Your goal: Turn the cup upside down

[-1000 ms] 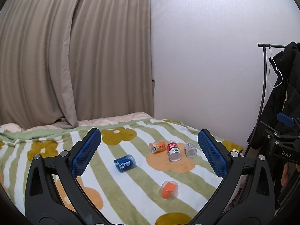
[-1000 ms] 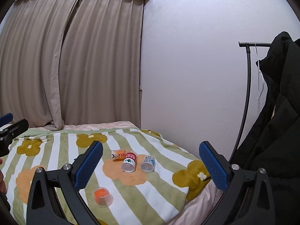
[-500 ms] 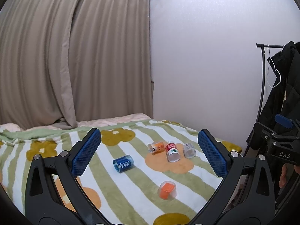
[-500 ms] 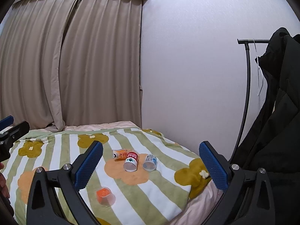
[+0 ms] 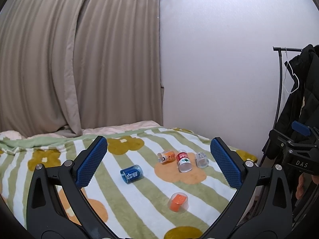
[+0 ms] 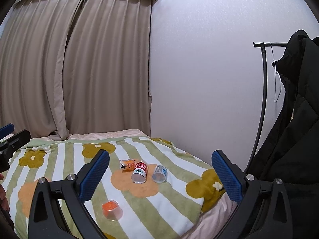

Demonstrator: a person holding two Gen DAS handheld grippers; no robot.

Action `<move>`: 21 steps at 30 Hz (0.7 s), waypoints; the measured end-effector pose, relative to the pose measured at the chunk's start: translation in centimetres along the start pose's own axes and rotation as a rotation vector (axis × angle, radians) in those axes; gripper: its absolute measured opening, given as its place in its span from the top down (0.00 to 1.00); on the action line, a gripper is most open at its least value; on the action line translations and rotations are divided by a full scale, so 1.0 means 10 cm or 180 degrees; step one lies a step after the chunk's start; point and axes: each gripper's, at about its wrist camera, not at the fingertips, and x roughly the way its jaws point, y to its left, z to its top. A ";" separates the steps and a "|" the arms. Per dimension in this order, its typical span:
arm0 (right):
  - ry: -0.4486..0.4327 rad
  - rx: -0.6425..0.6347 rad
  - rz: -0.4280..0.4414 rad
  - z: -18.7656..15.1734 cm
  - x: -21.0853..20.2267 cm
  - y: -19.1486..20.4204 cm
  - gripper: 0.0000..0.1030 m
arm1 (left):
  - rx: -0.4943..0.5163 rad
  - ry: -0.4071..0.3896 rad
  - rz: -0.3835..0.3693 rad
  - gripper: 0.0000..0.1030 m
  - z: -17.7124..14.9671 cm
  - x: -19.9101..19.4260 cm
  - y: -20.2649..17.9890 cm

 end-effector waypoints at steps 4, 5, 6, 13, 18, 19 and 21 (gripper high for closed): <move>-0.0002 -0.0002 0.0001 0.00 0.00 0.01 0.01 | 0.0020 -0.0031 0.0010 0.00 0.00 0.01 0.01; 0.0004 0.0002 0.0008 0.00 0.01 0.01 0.01 | 0.0025 -0.0044 0.0021 0.00 0.00 0.01 0.01; 0.0005 0.0007 0.0015 0.01 0.01 0.01 0.01 | 0.0032 -0.0057 0.0036 0.00 0.00 0.00 0.00; -0.0024 0.0031 0.0045 0.02 0.03 0.06 0.01 | 0.0095 -0.0165 0.0135 0.00 0.01 -0.05 -0.03; -0.0028 0.0031 0.0043 0.02 0.01 0.06 0.01 | 0.0088 -0.0162 0.0101 0.00 0.02 -0.06 -0.03; -0.0034 0.0032 0.0042 0.02 0.01 0.07 0.01 | 0.0086 -0.0157 0.0090 0.00 0.02 -0.06 -0.03; -0.0040 0.0034 0.0045 0.02 0.01 0.07 0.01 | 0.0082 -0.0166 0.0072 0.00 0.02 -0.07 -0.03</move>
